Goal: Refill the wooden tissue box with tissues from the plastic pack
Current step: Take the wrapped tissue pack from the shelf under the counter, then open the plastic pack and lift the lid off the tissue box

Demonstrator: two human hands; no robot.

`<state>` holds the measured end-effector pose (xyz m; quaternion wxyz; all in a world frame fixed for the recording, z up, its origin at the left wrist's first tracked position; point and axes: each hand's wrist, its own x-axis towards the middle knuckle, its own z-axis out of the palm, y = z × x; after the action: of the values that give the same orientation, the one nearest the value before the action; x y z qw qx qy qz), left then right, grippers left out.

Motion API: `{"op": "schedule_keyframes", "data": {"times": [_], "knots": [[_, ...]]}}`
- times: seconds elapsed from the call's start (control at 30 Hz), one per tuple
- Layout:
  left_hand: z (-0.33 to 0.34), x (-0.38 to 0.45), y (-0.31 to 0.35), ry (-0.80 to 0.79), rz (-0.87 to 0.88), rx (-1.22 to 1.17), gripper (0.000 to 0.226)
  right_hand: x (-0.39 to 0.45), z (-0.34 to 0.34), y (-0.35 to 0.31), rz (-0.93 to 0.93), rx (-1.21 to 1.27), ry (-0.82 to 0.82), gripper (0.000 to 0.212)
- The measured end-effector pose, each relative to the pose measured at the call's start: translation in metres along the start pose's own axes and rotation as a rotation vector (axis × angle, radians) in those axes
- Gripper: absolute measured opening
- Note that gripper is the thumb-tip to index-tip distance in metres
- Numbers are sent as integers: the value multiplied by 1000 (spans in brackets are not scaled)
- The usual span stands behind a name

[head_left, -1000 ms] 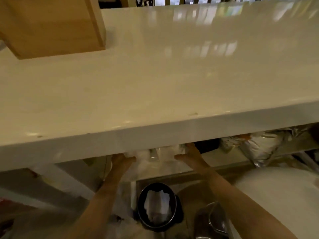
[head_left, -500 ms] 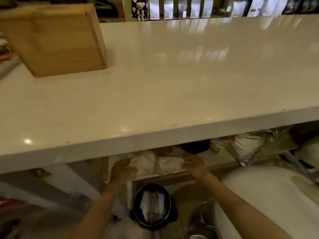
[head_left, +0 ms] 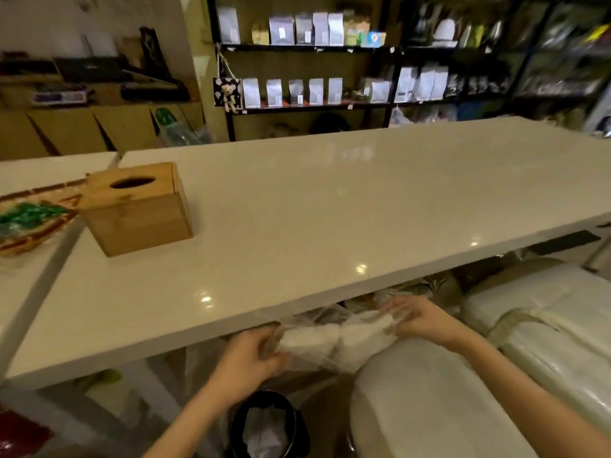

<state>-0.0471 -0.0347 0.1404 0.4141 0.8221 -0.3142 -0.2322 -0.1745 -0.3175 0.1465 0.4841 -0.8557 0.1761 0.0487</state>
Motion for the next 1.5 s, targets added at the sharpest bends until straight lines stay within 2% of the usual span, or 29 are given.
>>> {"op": "schedule_keyframes", "data": {"times": [0.1,0.2,0.33,0.43,0.47,0.57,0.7,0.87,0.93,1.07,1.2,1.23,1.37,1.5], "knots": [[-9,-14,36,-6,99,-43,19,-20,-40,-25,-26,-9,11,26],[-29,-23,63,102,142,-154,17,-34,-77,-51,-28,31,30,34],[-68,-18,96,240,152,-306,15,-27,-101,-85,-92,107,47,64],[-94,-2,116,346,156,-355,14,2,-99,-114,-157,172,95,31],[-101,5,119,370,158,-364,12,14,-98,-123,-171,206,126,28],[-115,32,120,444,100,-386,15,54,-93,-139,-186,287,206,31],[-118,71,95,543,-30,-373,44,101,-81,-148,-126,380,291,21],[-116,98,75,634,-91,-236,64,145,-65,-148,-67,448,343,19],[-115,105,70,614,-91,-161,70,158,-59,-146,-55,460,378,14],[-115,114,67,551,-64,18,77,180,-52,-136,-51,354,435,20],[-118,135,70,530,-49,613,63,189,-55,-131,-82,182,458,24],[-118,141,74,502,-29,683,60,190,-56,-130,-79,184,455,25],[-113,172,95,346,103,608,52,195,-59,-127,-63,258,471,21],[-102,207,112,124,148,477,50,203,-57,-126,-67,293,518,14]]}}
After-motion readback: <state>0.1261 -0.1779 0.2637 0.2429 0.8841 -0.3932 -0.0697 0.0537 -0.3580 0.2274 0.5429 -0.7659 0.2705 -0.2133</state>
